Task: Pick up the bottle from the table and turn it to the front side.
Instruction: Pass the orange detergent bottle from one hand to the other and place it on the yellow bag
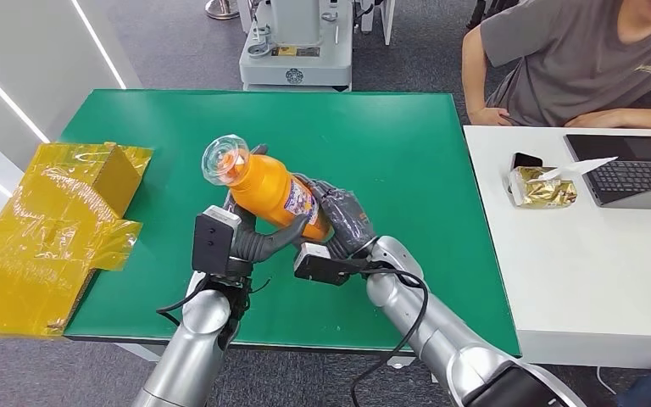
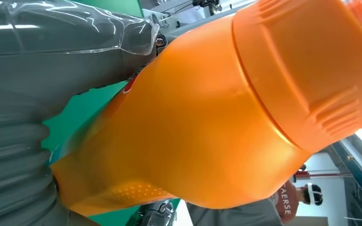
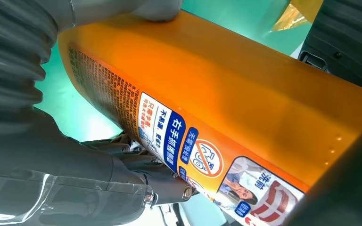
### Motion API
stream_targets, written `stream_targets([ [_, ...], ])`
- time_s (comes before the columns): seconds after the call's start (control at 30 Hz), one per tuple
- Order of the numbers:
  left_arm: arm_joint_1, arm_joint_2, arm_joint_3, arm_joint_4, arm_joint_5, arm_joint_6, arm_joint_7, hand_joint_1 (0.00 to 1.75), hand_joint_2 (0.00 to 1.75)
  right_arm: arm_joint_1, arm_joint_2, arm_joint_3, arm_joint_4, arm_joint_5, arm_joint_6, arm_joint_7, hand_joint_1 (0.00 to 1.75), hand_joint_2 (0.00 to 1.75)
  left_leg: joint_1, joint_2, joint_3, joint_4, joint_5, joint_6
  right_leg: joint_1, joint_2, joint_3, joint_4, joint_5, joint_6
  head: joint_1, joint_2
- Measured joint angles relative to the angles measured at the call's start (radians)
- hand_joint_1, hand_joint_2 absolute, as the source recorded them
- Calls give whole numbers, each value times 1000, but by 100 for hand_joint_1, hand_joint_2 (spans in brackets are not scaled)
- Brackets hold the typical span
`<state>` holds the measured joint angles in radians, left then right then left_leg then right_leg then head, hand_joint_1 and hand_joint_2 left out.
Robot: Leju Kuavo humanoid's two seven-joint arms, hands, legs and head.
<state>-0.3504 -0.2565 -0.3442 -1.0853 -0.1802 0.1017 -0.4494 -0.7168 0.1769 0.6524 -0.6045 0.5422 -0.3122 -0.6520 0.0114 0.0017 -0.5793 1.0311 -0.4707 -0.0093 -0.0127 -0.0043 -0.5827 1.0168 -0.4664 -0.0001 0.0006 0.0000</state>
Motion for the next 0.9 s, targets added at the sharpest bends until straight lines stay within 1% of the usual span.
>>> stream_targets([
  [0.1, 0, 1, 0, 0, 1, 29, 0, 0, 175, 9, -1, -1, -8, 8, -2, 3, 175, 175, 0, 0, 0, 0, 0, 0, 0, 0, 0, 0, 0, 0, 0, 0],
  [0.13, -1, 1, 0, 0, 0, 45, -1, 22, 175, 13, -1, -1, -10, 9, -1, 3, 175, 175, 0, 0, 0, 0, 0, 0, 0, 0, 0, 0, 0, 0, 0, 0],
  [0.17, -1, 1, 0, 0, -3, 61, -2, 60, 175, 17, -1, -1, -12, 10, -1, 3, 175, 175, 0, 0, 0, 0, 0, 0, 0, 0, 0, 0, 0, 0, 0, 0],
  [0.23, -1, 0, 0, 0, -17, 98, -6, 147, 175, 23, -1, -1, -15, 10, -1, 4, 175, 175, 0, 0, 0, 0, 0, 0, 0, 0, 0, 0, 0, 0, 0, 0],
  [0.27, 0, -1, 0, 0, -27, 119, -9, 169, 175, 25, -1, -1, -16, 10, 0, 6, 175, 175, 0, 0, 0, 0, 0, 0, 0, 0, 0, 0, 0, 0, 0, 0],
  [0.3, 1, -3, 0, 0, -39, 141, -12, 175, 175, 26, -1, -1, -17, 9, 0, 8, 175, 175, 0, 0, 0, 0, 0, 0, 0, 0, 0, 0, 0, 0, 0, 0],
  [0.5, 14, -21, -3, 0, -92, 254, -27, 175, 175, 25, -1, -4, -22, 9, 5, 16, 175, 175, 0, 0, 0, 0, 0, 0, 0, 0, 0, 0, 0, 0, 0, 0],
  [0.8, 10, -28, -4, 11, -87, 284, -41, 175, 175, 26, -1, -7, -21, 9, 2, 5, 175, 175, 0, 0, 0, 0, 0, 0, 0, 0, 0, 0, 0, 0, 0, 0],
  [0.83, 9, -28, -4, 13, -86, 284, -41, 175, 175, 26, -1, -8, -21, 8, 2, 3, 154, 175, 0, 0, 0, 0, 0, 0, 0, 0, 0, 0, 0, 0, 0, 0],
  [0.9, 7, -28, -4, 16, -83, 284, -42, 175, 175, 26, -1, -10, -20, 7, 1, 2, 67, 175, 0, 0, 0, 0, 0, 0, 0, 0, 0, 0, 0, 0, 0, 0],
])
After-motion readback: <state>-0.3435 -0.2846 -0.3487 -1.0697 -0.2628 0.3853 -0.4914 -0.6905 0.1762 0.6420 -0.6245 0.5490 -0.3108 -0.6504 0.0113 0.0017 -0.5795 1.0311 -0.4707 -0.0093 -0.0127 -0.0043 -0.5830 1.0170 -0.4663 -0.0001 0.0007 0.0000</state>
